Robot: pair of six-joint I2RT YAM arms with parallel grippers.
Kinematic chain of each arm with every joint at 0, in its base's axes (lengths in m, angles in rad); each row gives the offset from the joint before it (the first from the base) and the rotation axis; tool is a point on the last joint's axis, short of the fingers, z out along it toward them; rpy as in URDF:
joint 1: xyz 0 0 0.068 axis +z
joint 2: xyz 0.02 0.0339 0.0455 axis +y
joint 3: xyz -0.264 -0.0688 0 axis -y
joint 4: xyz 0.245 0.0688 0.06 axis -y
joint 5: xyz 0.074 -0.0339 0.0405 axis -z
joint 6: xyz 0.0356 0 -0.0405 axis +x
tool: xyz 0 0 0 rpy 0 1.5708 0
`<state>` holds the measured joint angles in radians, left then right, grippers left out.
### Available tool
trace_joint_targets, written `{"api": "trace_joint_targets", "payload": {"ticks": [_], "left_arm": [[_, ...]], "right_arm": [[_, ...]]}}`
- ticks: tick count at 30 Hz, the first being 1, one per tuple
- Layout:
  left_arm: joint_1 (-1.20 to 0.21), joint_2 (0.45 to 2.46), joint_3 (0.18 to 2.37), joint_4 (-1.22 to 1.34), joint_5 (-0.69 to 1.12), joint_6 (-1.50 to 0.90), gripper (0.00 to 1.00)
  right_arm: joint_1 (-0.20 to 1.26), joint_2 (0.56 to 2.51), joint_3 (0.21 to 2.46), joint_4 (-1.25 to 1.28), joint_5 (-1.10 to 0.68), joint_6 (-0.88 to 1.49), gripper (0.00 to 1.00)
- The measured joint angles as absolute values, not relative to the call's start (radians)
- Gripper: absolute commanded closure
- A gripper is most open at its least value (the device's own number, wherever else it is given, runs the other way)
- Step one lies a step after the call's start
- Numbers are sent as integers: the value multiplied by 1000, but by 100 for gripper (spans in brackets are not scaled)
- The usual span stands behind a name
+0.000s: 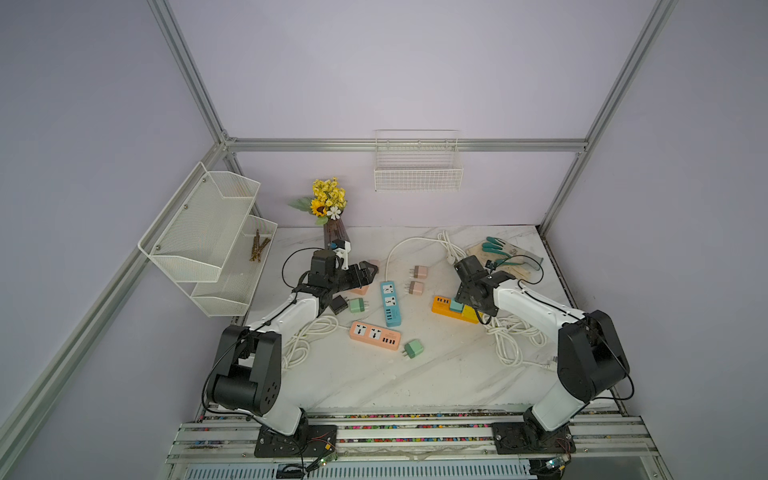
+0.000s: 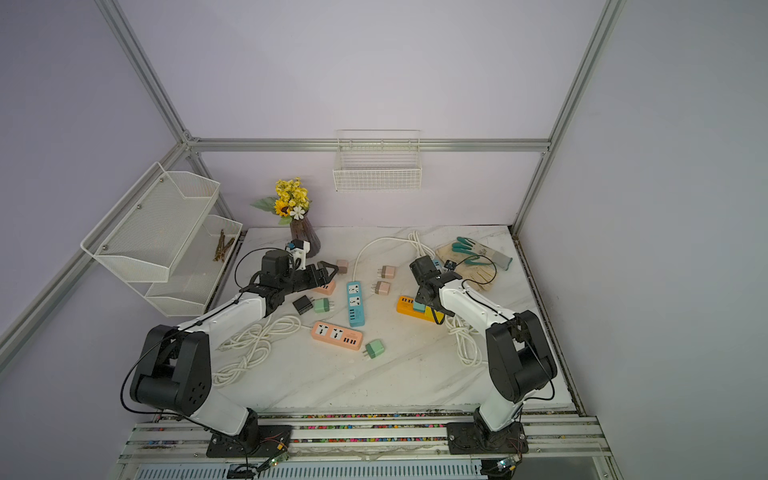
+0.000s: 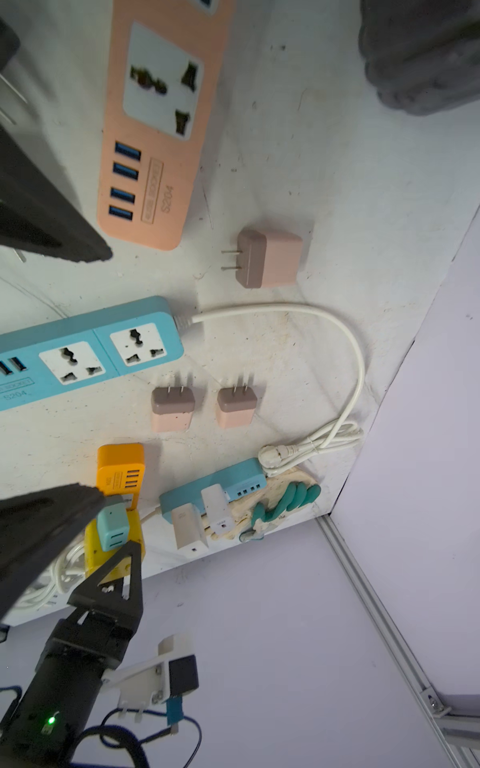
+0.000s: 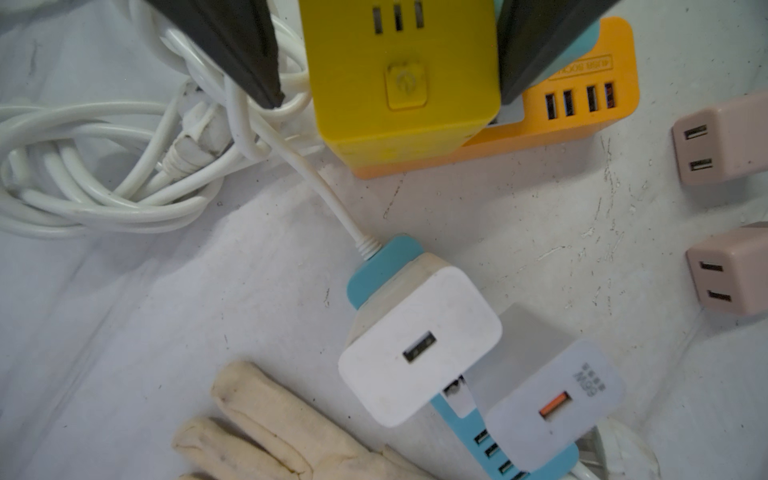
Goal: Pull the plug off the socket
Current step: Remove the plug from the socket.
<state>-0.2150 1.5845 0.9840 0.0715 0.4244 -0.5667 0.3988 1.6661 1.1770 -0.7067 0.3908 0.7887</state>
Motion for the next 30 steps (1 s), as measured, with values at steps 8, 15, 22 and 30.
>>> {"api": "trace_joint_targets", "payload": {"ticks": [8,15,22,30], "left_arm": [[-383,1667,1005,184,475,-623,48],[-554,1827,1110,296,476,-699,82],[-642,2005,1242,342,494,-743,100],[-643,2109,1311,297,492,-739,100]], "right_arm": [[393,1668,1158,-669,355,754,41],[393,1668,1157,-667,348,732,56],[392,1666,1157,-664,337,703,70],[390,1656,1146,-649,308,663,88]]}}
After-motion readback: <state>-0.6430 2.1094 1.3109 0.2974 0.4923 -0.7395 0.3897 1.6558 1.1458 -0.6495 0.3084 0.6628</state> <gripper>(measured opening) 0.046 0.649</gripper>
